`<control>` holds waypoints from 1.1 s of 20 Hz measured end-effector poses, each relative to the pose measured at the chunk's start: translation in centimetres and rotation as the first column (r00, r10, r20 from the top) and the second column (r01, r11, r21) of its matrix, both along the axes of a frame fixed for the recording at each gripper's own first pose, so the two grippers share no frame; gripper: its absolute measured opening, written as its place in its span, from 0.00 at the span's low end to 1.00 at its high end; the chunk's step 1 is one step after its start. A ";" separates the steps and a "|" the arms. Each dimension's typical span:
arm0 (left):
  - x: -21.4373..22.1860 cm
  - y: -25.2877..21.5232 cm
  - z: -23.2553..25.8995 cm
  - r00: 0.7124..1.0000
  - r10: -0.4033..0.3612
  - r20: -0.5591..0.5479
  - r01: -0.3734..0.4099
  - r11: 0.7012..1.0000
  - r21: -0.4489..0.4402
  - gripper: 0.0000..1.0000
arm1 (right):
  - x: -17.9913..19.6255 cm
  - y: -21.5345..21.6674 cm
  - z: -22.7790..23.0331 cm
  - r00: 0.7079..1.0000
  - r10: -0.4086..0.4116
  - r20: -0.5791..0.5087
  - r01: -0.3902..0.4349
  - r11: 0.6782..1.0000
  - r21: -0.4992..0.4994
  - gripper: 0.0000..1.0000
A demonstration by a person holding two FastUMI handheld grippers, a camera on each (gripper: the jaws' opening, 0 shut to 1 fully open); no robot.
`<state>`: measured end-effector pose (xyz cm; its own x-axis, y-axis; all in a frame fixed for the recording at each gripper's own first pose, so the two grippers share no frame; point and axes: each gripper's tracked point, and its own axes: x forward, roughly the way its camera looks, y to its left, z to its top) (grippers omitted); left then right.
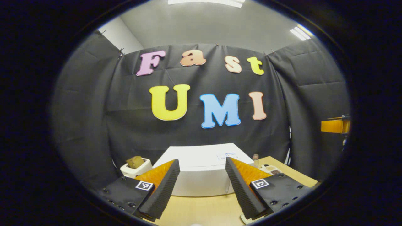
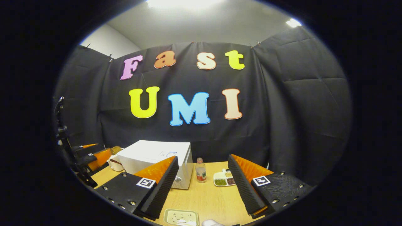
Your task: Open the microwave oven with the left hand, put the food in, and close the microwave oven.
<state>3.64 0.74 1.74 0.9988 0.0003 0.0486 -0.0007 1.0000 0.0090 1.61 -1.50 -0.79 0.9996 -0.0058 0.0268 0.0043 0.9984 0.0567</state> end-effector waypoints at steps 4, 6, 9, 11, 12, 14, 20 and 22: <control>-3.8 3.2 4.0 0.997 0.063 0.040 -0.062 0.998 -0.028 0.99 | -0.1 -0.4 1.5 1.000 -0.003 0.024 0.003 1.000 0.005 0.96; -5.4 4.3 5.0 0.995 0.089 0.050 -0.089 0.996 -0.005 0.98 | 0.0 -0.1 1.5 1.000 0.007 0.018 -0.008 1.000 0.016 0.96; -7.2 4.5 6.6 0.992 0.105 0.071 -0.105 0.994 -0.002 1.00 | -0.4 0.2 2.3 0.999 0.020 0.034 -0.020 1.000 -0.009 0.96; -7.9 4.2 6.9 0.993 0.098 0.064 -0.097 0.995 -0.025 0.96 | -0.4 0.1 2.3 0.999 0.022 0.035 -0.021 0.999 -0.024 0.96; -8.1 4.2 6.9 0.994 0.096 0.060 -0.094 0.995 -0.032 0.95 | -0.5 0.5 2.4 0.999 0.033 0.033 -0.032 0.999 -0.022 0.96; -8.4 4.7 6.8 0.993 0.110 0.040 -0.109 0.994 -0.026 0.99 | -0.8 0.1 2.6 0.999 0.022 0.041 -0.021 0.999 -0.027 0.96; -7.8 4.4 7.0 0.994 0.100 0.038 -0.099 0.995 -0.021 0.95 | -1.7 0.0 2.9 0.999 0.009 0.033 -0.009 1.000 -0.013 0.97; -7.6 3.9 6.9 0.995 0.088 0.036 -0.087 0.996 -0.020 0.95 | -1.9 -0.1 3.1 0.999 0.005 0.036 -0.004 1.000 -0.022 0.96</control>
<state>-3.93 4.67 8.66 0.9925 0.0889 0.0843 -0.0883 0.9960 -0.0114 -0.26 -1.63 2.27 0.9980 -0.0006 0.0626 -0.0016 0.9994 0.0349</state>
